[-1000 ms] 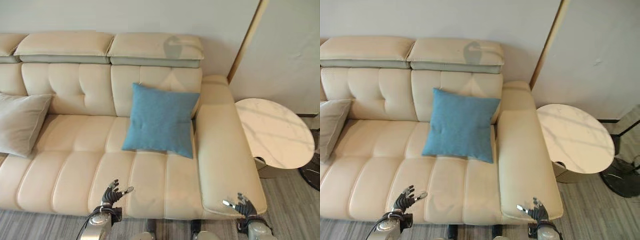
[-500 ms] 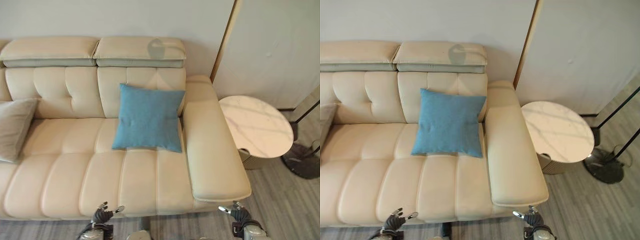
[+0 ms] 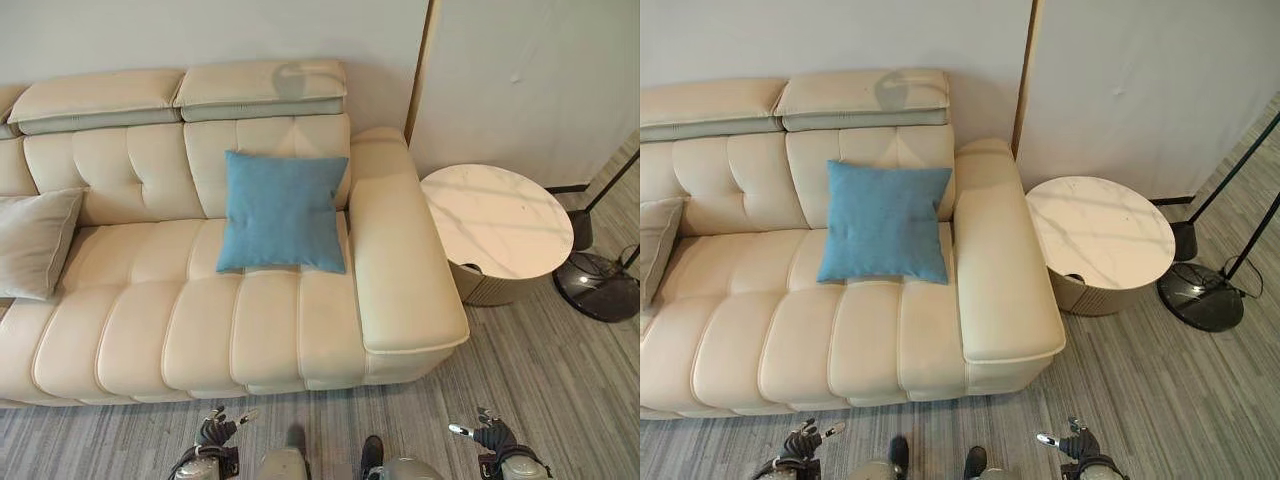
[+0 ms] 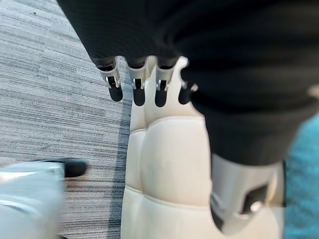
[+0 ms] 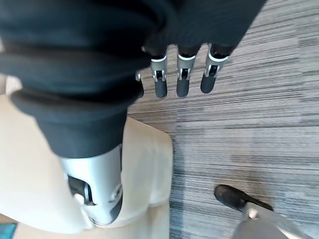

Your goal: Pick up all the scattered cushions and arrange them neatly on the sofa.

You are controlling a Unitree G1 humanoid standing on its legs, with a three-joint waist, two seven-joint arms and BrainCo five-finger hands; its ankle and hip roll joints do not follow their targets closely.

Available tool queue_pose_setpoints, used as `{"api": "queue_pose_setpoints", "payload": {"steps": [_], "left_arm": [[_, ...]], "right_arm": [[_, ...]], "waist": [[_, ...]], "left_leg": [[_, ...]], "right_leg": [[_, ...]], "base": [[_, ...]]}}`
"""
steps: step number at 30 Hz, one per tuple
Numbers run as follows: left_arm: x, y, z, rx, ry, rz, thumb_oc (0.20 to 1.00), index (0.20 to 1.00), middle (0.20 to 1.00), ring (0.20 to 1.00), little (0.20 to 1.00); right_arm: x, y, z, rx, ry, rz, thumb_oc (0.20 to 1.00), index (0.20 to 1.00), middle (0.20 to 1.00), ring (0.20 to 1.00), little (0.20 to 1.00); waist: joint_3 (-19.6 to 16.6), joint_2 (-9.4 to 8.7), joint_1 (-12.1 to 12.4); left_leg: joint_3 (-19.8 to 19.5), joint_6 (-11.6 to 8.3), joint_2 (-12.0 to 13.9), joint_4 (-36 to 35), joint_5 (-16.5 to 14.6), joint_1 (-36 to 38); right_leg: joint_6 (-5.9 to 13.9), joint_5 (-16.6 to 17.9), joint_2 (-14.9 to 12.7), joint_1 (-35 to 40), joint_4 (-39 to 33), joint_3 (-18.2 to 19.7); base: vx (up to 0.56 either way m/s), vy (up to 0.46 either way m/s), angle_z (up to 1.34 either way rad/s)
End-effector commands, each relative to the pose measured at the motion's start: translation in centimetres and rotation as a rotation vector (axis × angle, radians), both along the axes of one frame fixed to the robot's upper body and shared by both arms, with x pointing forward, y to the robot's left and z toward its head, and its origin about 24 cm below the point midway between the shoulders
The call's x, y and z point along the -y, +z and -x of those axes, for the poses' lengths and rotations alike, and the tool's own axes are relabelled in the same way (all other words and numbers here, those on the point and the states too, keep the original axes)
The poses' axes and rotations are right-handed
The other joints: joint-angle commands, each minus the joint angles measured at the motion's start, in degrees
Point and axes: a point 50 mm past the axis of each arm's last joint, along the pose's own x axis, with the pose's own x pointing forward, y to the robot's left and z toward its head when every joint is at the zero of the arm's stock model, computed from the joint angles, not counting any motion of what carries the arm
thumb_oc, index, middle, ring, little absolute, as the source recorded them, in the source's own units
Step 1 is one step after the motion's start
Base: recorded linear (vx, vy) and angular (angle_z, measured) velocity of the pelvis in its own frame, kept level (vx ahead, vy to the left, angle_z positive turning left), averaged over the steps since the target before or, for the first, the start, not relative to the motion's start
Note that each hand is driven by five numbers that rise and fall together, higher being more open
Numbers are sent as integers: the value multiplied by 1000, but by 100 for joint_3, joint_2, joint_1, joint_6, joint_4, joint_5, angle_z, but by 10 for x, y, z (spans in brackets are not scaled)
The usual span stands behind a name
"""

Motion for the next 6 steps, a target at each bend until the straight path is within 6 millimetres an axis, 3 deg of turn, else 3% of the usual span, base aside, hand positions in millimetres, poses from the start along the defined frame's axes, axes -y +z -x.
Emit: {"api": "queue_pose_setpoints", "payload": {"steps": [1,6], "left_arm": [[-1,1,-2,6,-27,-10,1000,1000,1000,1000,1000],[4,-2,-2,-29,-99,-50,1000,1000,1000,1000,1000]], "right_arm": [[-1,2,-11,8,31,23,1000,1000,1000,1000,1000],[-2,-6,1,-40,-21,12,1000,1000,1000,1000,1000]], "waist": [[-207,-27,-120],[-439,76,-265]], "left_leg": [[397,1,36,-231,-326,249],[403,-107,-18,-1375,-16,551]], "right_leg": [[833,-650,21,510,-327,-105],[907,-436,14,433,-509,-295]], "base": [[24,82,9],[-76,148,38]]}}
